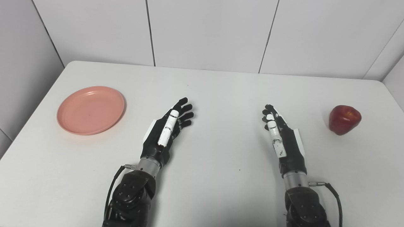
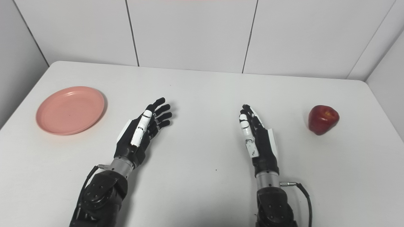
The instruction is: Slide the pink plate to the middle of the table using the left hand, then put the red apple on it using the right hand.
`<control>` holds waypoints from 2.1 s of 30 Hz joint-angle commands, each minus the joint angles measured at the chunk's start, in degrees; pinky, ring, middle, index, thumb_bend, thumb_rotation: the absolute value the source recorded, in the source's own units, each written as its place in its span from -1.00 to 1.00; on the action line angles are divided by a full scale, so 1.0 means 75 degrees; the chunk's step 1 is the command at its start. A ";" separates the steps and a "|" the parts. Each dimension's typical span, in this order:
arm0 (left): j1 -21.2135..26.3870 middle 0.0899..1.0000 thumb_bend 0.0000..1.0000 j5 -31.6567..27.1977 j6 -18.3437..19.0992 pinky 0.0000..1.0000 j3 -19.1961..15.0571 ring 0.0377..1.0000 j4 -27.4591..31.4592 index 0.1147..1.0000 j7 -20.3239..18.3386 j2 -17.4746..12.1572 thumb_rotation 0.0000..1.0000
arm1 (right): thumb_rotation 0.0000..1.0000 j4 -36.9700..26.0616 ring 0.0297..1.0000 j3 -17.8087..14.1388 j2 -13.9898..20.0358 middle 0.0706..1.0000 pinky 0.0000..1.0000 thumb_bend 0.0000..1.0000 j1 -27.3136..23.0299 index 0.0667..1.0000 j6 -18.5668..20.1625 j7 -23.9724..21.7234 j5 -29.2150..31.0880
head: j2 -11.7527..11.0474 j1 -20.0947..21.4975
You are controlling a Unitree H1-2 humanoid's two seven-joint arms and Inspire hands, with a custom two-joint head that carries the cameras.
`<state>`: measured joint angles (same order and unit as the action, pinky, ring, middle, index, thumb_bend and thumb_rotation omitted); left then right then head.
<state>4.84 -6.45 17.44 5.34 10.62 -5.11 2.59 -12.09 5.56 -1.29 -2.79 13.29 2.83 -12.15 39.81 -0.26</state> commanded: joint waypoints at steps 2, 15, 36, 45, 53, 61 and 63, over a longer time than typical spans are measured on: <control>0.0150 0.75 -0.10 -0.0016 -0.0158 0.73 0.0033 0.72 0.0170 0.70 -0.0039 0.0060 0.82 | 1.00 -0.0115 0.72 0.0014 0.0015 0.72 0.72 -0.48 -0.0192 0.74 -0.0165 -0.0033 -0.0012 | 0.0005 -0.0001; 0.0136 0.75 -0.09 0.0015 -0.0225 0.73 0.0054 0.71 0.0156 0.71 -0.0045 0.0046 0.80 | 1.00 -0.0109 0.71 -0.0005 0.0004 0.72 0.72 -0.47 -0.0208 0.73 -0.0129 -0.0035 0.0020 | 0.0002 -0.0009; 0.0121 0.76 -0.10 0.0028 -0.0219 0.73 0.0068 0.72 0.0178 0.71 -0.0045 0.0041 0.82 | 1.00 -0.0146 0.72 0.0002 -0.0001 0.73 0.73 -0.50 -0.0196 0.75 -0.0123 -0.0054 0.0042 | -0.0002 -0.0005; 0.0110 0.76 -0.13 0.0124 -0.0368 0.71 0.0133 0.72 0.0054 0.71 -0.0040 0.0054 0.81 | 1.00 -0.0046 0.73 -0.0021 0.0045 0.73 0.72 -0.48 -0.0157 0.74 -0.0280 -0.0035 0.0063 | -0.0240 -0.0331; 0.0069 0.76 -0.17 0.0518 -0.0777 0.73 0.0391 0.74 -0.0365 0.71 0.0134 0.0284 0.87 | 1.00 0.0190 0.73 -0.0227 0.0286 0.74 0.77 -0.61 -0.0041 0.76 -0.0810 -0.0202 0.0643 | -0.1004 -0.1549; 0.0123 0.75 -0.13 0.0959 -0.1180 0.71 0.0613 0.73 -0.0863 0.70 0.0354 0.0558 0.94 | 1.00 0.0601 0.80 -0.0402 0.0565 0.80 0.87 -0.72 -0.0012 0.81 -0.1510 -0.0448 0.1161 | -0.1535 -0.2482; 0.0141 0.75 -0.14 0.1065 -0.1153 0.70 0.0639 0.72 -0.0893 0.70 0.0419 0.0606 0.96 | 1.00 0.0674 0.80 -0.0411 0.0594 0.80 0.86 -0.72 -0.0026 0.81 -0.1612 -0.0440 0.1193 | -0.1582 -0.2580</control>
<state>4.43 0.57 10.33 9.34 3.26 -2.46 6.20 -6.35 2.65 2.96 -1.63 5.86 0.34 -3.76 27.95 -19.59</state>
